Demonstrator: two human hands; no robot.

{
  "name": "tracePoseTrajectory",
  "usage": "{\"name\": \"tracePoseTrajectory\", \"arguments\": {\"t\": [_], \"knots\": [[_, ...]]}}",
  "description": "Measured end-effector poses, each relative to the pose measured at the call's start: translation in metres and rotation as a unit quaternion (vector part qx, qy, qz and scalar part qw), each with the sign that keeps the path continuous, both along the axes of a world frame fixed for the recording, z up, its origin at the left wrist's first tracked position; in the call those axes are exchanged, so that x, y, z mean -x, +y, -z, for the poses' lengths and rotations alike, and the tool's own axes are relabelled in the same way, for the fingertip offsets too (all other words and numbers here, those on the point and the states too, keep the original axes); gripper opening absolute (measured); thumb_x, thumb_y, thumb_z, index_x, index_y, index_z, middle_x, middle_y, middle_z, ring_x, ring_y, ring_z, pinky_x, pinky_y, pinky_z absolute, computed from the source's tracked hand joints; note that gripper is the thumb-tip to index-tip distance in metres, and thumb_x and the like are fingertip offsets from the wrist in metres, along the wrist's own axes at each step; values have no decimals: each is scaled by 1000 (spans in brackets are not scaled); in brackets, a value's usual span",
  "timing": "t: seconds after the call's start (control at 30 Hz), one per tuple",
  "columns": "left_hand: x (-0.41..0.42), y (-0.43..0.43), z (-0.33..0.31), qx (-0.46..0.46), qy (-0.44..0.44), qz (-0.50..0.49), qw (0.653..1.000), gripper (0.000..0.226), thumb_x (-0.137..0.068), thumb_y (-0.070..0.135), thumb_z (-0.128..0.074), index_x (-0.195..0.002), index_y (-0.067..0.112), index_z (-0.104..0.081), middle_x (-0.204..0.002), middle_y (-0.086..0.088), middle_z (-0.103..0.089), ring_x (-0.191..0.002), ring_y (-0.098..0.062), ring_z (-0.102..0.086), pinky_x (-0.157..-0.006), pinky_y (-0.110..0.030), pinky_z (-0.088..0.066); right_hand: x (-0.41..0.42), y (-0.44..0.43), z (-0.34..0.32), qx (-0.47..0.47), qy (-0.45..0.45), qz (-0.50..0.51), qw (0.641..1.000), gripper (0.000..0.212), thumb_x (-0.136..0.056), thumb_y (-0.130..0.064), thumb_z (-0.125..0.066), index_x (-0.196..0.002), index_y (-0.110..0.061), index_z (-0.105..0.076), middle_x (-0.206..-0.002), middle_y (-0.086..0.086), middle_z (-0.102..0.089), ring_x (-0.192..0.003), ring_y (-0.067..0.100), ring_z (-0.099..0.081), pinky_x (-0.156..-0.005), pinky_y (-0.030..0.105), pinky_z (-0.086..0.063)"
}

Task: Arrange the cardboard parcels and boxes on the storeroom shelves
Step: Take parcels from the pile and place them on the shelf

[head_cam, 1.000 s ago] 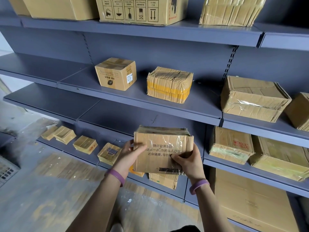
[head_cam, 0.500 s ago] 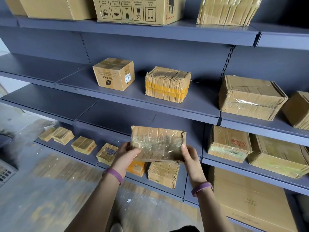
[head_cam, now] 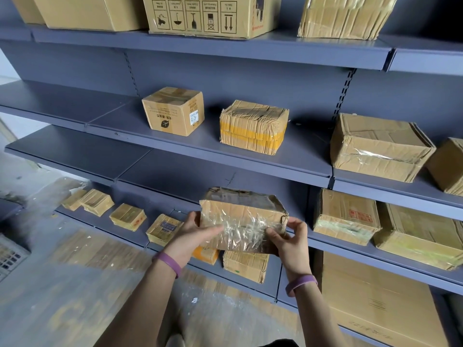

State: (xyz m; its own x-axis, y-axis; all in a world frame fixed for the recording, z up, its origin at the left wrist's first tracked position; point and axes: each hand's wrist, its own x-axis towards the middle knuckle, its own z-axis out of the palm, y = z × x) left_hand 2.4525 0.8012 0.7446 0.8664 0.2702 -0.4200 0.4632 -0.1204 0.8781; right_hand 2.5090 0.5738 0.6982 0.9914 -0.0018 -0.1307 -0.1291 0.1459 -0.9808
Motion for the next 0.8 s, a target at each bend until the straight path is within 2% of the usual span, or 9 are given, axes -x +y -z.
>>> {"name": "tracePoseTrajectory", "arguments": {"t": [0.07,0.13,0.23,0.33,0.43,0.53,0.6,0.67,0.8], "knots": [[-5,0,0,54,6,-36,998,98,-50,94,-67,-125,31,-58,-127,0,-66,-120,-23,-60,-107,-51,-45,1,-1,2,-3,-5,-8,1000,46,-85,10,-69,-115,-13,-43,-107,10,-59,-76,18,-68,-64,41,-61],[-11,2,3,94,12,-83,992,77,-68,92,-54,-112,30,-67,-113,-1,-73,-107,-21,-67,-99,-46,-52,3,-3,4,-1,-2,-25,1000,52,-84,12,-68,-121,-17,-44,-108,11,-60,-77,21,-68,-65,41,-61],[-15,5,8,107,8,-118,987,88,-56,93,-64,-117,30,-64,-117,-3,-71,-110,-23,-66,-99,-50,-52,4,-3,8,14,-4,-50,999,67,-81,12,-73,-127,-29,-47,-122,20,-58,-91,29,-68,-75,39,-61],[-11,2,4,120,-34,-154,980,57,-79,61,-70,-118,20,-64,-104,-6,-76,-98,-23,-72,-83,-42,-60,7,-2,4,21,-17,-79,997,71,-72,-8,-87,-131,-28,-51,-133,14,-51,-107,26,-68,-82,34,-60],[-9,2,4,133,-48,-137,980,36,-95,34,-59,-122,11,-62,-102,-8,-76,-91,-20,-72,-61,-28,-53,13,-1,-8,-7,-10,-62,998,46,-87,-24,-70,-128,-19,-49,-127,0,-53,-107,13,-62,-74,17,-55],[-6,4,9,144,-61,-129,979,29,-95,17,-56,-120,3,-57,-104,-11,-75,-87,-15,-72,-65,-26,-51,14,1,-13,-39,6,-36,999,32,-98,-34,-53,-123,-14,-50,-115,-1,-59,-99,12,-61,-77,20,-50],[-2,3,8,133,-64,-114,982,17,-97,7,-50,-111,2,-58,-98,-8,-76,-80,-8,-72,-64,-22,-51,12,2,-14,-33,3,-27,999,30,-100,-27,-52,-123,-7,-47,-110,-4,-59,-94,6,-61,-73,14,-50],[-1,2,8,135,-69,-89,984,23,-96,2,-47,-114,3,-61,-106,-9,-75,-90,-12,-73,-71,-25,-53,11,2,-11,-35,-3,-23,999,28,-100,-15,-54,-124,-4,-46,-110,-4,-60,-94,4,-62,-71,11,-50],[1,3,7,128,-80,-65,986,39,-93,-6,-40,-119,13,-63,-110,-6,-75,-102,-18,-71,-77,-28,-55,11,2,-4,-40,11,-19,999,42,-99,-9,-54,-140,-17,-45,-132,-1,-59,-121,18,-57,-99,29,-49]]}}
